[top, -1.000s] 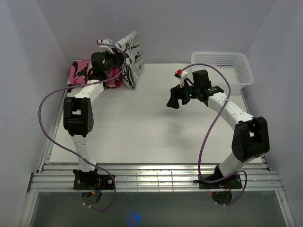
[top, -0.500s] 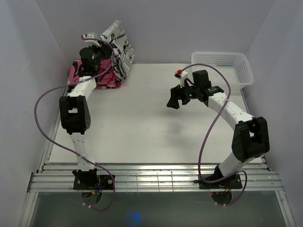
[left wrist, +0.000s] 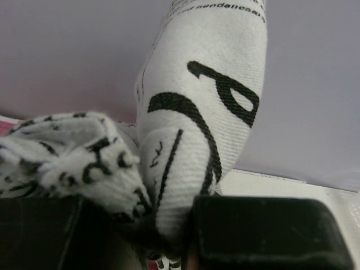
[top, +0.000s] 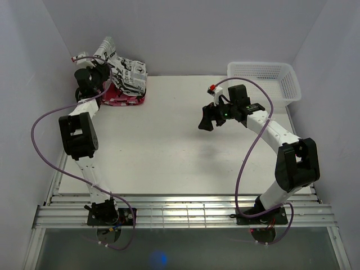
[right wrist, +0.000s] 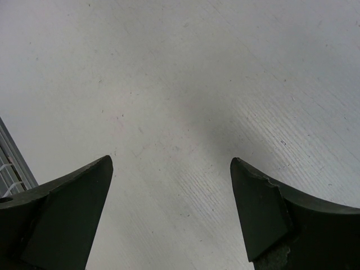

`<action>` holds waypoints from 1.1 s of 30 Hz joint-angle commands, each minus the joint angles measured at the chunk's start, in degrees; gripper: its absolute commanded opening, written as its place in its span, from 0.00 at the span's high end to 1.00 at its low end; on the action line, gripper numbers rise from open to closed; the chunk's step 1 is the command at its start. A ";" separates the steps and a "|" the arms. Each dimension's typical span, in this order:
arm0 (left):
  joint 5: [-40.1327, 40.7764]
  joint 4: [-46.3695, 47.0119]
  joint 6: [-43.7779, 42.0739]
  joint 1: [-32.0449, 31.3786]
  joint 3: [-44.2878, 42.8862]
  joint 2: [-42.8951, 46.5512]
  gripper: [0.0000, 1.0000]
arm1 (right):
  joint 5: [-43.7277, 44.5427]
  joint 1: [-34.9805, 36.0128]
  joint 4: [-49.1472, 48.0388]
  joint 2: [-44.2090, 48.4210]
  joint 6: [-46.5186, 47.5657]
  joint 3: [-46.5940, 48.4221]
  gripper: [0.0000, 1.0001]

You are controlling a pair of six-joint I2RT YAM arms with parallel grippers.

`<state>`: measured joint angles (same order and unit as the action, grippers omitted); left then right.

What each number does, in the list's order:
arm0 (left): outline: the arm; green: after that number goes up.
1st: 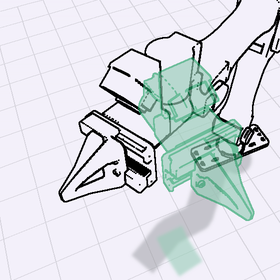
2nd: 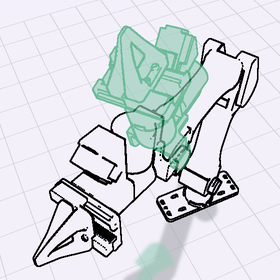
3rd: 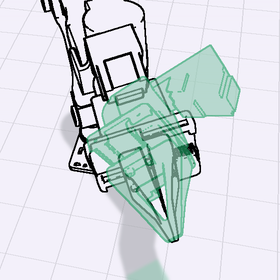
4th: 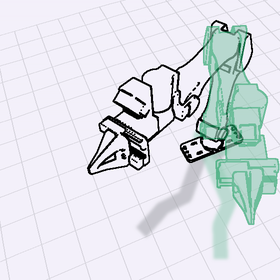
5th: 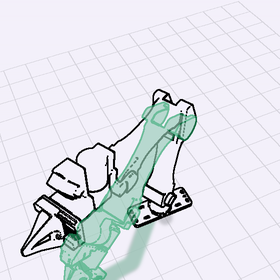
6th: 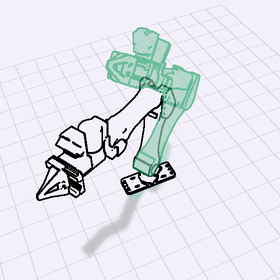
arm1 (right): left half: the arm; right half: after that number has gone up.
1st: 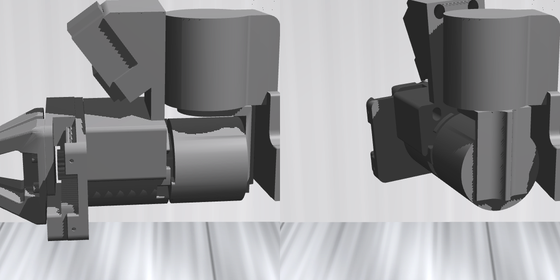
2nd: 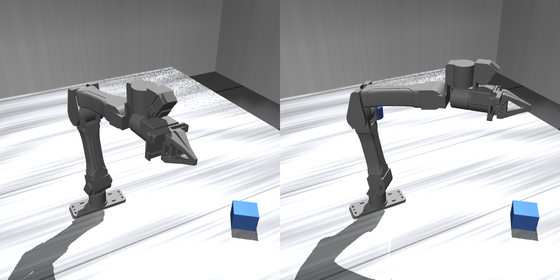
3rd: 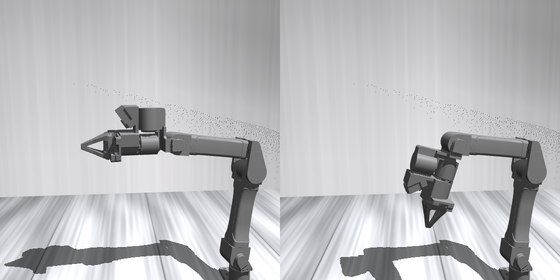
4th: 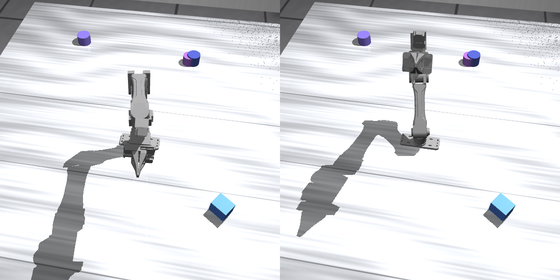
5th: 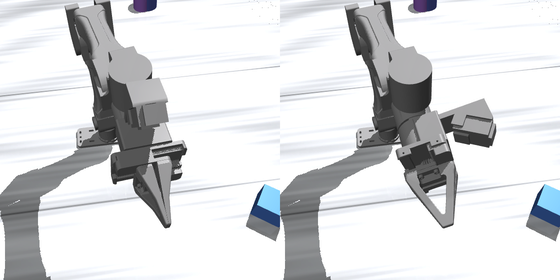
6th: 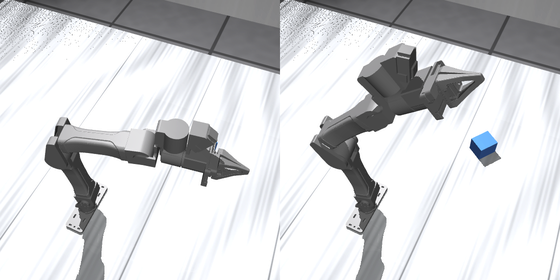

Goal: Fold and stack the trousers
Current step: Neatly place the folded trousers to the corner

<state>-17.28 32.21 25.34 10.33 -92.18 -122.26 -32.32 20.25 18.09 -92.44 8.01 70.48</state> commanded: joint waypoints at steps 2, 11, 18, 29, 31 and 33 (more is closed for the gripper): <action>-0.47 6.12 -0.99 2.85 -0.72 -0.96 0.99 | -0.03 -0.21 0.90 0.07 1.30 0.10 0.10; -5.40 -2.48 2.51 10.59 -3.61 -10.09 0.78 | 0.24 -0.21 1.69 0.07 1.48 0.10 0.10; -7.33 -16.09 6.03 13.84 -4.58 -11.34 0.31 | 0.15 -0.30 2.30 -0.10 1.66 0.89 0.10; -9.36 -35.43 0.96 16.22 -2.47 -0.37 0.02 | 0.23 -0.30 2.30 0.95 1.57 1.15 0.10; -7.51 -40.19 -0.90 16.48 -1.87 2.18 0.02 | 0.24 -0.30 2.30 1.21 1.66 1.07 0.10; -7.51 -45.18 -4.92 16.83 -1.25 5.62 0.02 | 0.32 -0.30 2.22 1.48 2.01 0.80 0.10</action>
<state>-25.39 -2.50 26.96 26.46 -94.15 -126.28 -31.66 20.25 20.05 -92.47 9.17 70.48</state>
